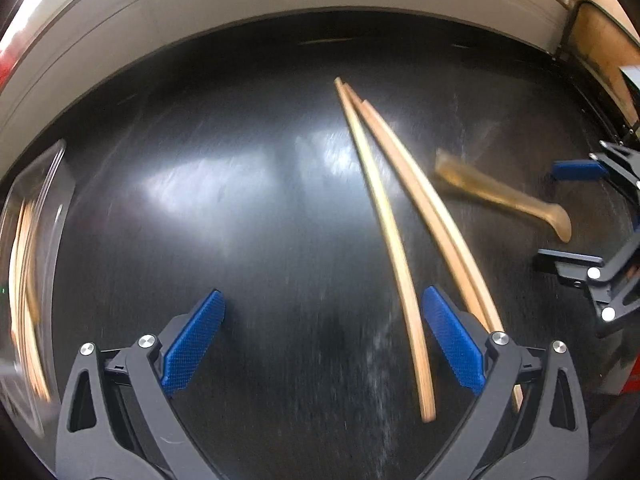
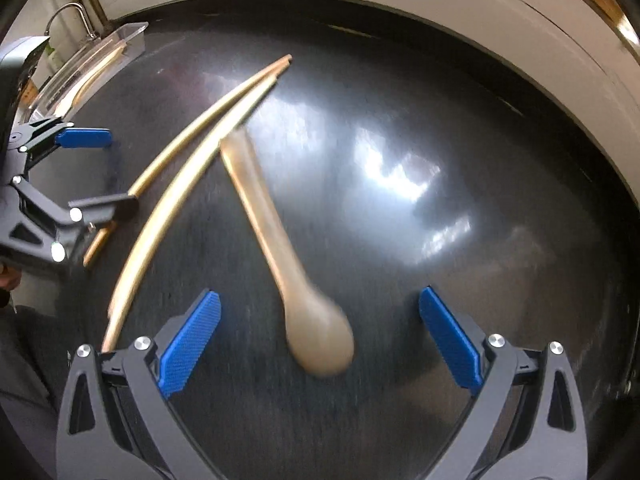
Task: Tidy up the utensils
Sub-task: 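Grasp a chopstick with the left gripper while the right gripper grasps the wooden spoon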
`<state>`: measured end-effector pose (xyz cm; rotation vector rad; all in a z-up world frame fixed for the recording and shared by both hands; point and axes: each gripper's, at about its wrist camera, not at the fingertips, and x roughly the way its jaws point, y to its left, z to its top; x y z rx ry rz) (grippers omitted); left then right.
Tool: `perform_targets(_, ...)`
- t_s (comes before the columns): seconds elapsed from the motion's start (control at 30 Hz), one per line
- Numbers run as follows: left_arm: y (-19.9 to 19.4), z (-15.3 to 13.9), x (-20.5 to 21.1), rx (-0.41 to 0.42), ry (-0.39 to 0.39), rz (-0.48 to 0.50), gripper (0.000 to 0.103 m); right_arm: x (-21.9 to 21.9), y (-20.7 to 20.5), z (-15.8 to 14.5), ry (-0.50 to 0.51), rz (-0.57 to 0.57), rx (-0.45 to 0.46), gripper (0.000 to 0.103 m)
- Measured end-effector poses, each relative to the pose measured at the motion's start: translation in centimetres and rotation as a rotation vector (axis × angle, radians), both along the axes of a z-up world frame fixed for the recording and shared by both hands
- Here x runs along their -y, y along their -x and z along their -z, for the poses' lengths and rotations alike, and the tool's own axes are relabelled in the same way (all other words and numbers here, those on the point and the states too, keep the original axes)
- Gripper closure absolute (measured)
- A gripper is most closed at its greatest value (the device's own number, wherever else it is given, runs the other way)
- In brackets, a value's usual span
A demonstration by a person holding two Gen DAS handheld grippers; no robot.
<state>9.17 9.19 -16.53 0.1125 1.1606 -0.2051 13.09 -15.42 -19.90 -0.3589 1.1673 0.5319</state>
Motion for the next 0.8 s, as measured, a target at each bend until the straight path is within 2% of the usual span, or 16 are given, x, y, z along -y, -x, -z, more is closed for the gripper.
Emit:
perform_targets(0.13,-1.5,0.0,0.5,0.029,0.01,0.03,0.006,-1.6,-1.4,0.1,-0.002,-0.053,-0.009,0.005)
perform_targets(0.2,-2.1,0.0,1.0,0.037,0.01,0.033,0.007,-2.0,-1.5,0.2,-0.007,-0.073,-0.006,0.009)
perform_targets(0.23,-2.4,-0.1,1.2,0.041,0.013,0.038,0.012,-2.3,-1.5,0.0,-0.016,-0.088,0.002,0.019)
perform_targets(0.27,-2.6,-0.3,1.4,0.05,0.015,0.042,0.018,-2.2,-1.3,-0.3,-0.026,-0.096,0.008,0.039)
perform_targets(0.3,-2.8,-0.6,1.6,0.065,0.018,0.045,0.035,-2.4,-1.2,-0.6,-0.036,-0.104,0.017,0.053)
perform_targets(0.33,-2.9,-0.9,1.8,0.071,0.019,0.042,0.055,-2.7,-1.1,-1.0,-0.054,-0.114,0.017,0.085)
perform_targets(0.37,-3.1,-1.0,1.9,0.07,0.019,0.038,0.076,-2.6,-0.7,-1.2,-0.07,-0.121,-0.002,0.086)
perform_targets(0.43,-3.8,-1.2,2.1,0.058,0.021,0.029,0.094,-3.0,-0.4,-1.3,-0.06,-0.123,0.005,0.088)
perform_targets(0.7,-5.4,-1.5,2.1,0.025,0.044,-0.012,0.096,-2.5,-0.6,-1.8,-0.12,0.003,-0.058,0.09)
perform_targets(0.8,-5.1,-3.3,1.5,0.043,0.063,-0.035,0.096,-1.8,-0.6,-3.1,-0.153,0.078,-0.049,0.09)
